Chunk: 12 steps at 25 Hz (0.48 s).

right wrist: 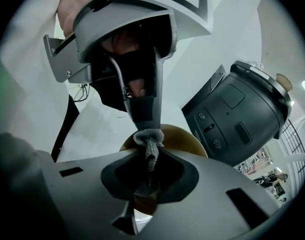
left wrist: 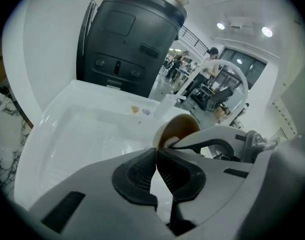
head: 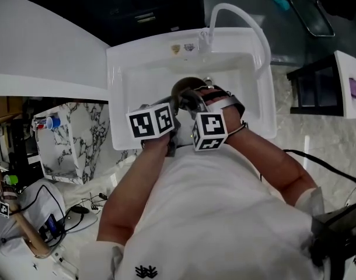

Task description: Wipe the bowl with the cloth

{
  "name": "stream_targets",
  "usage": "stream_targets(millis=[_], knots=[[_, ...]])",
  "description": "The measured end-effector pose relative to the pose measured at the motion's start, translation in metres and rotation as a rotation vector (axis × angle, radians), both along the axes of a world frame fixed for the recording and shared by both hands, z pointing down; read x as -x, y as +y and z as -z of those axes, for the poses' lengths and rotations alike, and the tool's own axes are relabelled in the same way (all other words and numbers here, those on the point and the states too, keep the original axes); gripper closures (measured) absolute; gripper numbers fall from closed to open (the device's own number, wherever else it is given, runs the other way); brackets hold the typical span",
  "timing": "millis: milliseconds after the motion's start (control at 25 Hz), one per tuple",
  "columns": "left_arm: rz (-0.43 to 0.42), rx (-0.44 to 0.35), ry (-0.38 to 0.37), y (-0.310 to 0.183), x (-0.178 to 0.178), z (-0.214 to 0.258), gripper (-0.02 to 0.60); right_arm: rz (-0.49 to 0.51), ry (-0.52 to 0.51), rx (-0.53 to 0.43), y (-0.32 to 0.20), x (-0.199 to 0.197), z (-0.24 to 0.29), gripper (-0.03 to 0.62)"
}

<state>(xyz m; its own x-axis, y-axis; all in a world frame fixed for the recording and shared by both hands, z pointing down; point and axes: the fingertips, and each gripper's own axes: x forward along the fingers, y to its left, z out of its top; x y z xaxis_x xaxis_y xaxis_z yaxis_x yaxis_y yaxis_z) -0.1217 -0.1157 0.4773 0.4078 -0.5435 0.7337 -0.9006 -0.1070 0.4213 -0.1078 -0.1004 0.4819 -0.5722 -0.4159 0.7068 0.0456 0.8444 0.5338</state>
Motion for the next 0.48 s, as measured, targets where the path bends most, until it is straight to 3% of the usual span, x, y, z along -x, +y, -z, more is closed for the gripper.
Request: stream_targets(millis=[200, 360, 480], knots=[[-0.031, 0.02, 0.005, 0.004, -0.006, -0.003, 0.563, -0.039, -0.033, -0.081, -0.014, -0.001, 0.014, 0.551], [-0.045, 0.017, -0.01, 0.006, -0.011, -0.005, 0.563, -0.072, 0.007, -0.136, -0.024, -0.011, 0.012, 0.551], [-0.033, 0.01, -0.017, 0.005, -0.008, -0.004, 0.563, -0.089, 0.051, -0.126, -0.025, -0.02, 0.004, 0.551]])
